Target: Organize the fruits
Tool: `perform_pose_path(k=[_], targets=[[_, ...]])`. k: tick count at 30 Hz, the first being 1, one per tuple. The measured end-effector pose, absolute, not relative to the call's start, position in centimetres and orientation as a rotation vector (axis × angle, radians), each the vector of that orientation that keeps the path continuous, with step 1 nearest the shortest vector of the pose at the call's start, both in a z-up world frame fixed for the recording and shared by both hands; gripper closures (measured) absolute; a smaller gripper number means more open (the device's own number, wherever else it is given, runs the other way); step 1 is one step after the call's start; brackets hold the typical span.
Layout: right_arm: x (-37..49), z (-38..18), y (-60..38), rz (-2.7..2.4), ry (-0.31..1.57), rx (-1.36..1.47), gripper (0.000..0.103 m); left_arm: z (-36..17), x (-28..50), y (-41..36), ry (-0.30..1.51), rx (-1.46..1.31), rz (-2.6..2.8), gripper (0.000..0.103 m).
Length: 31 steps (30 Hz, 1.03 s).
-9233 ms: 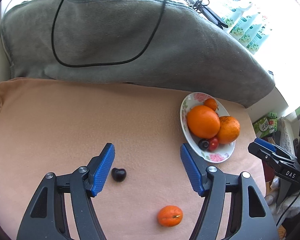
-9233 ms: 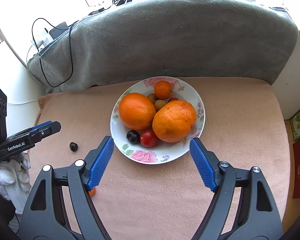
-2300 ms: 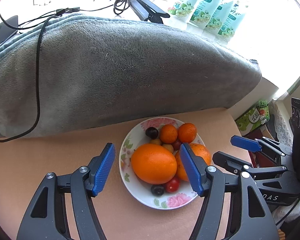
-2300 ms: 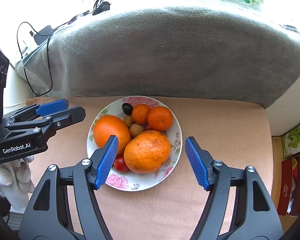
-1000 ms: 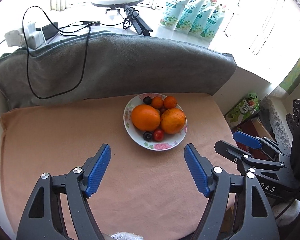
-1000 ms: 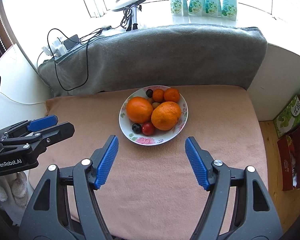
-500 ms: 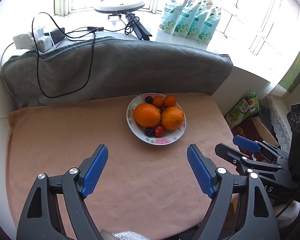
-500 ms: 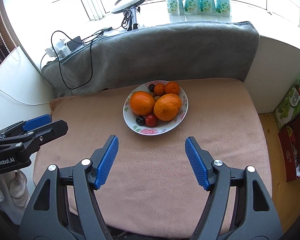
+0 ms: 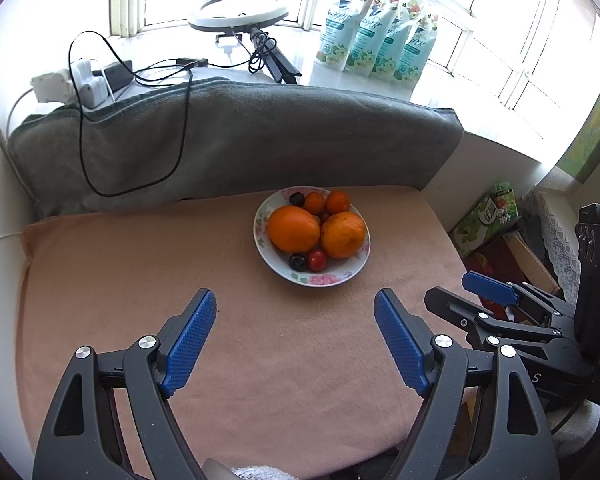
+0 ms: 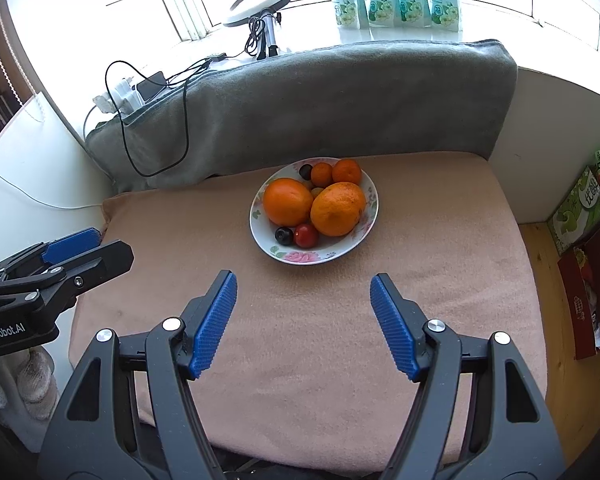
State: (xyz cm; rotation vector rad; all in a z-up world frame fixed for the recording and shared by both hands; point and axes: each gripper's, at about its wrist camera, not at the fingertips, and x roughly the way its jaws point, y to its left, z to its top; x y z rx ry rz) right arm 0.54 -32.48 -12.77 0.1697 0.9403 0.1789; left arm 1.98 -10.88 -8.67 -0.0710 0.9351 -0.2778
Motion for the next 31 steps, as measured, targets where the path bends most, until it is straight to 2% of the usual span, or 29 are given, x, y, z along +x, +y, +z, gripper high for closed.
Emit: perform_pose_path(k=[31], targets=[[1.1,-14.2,-33.3,0.174,0.989,0.206,0.031,-9.0,2.2,-11.0,0.939,-0.062,-0.268,0.022]])
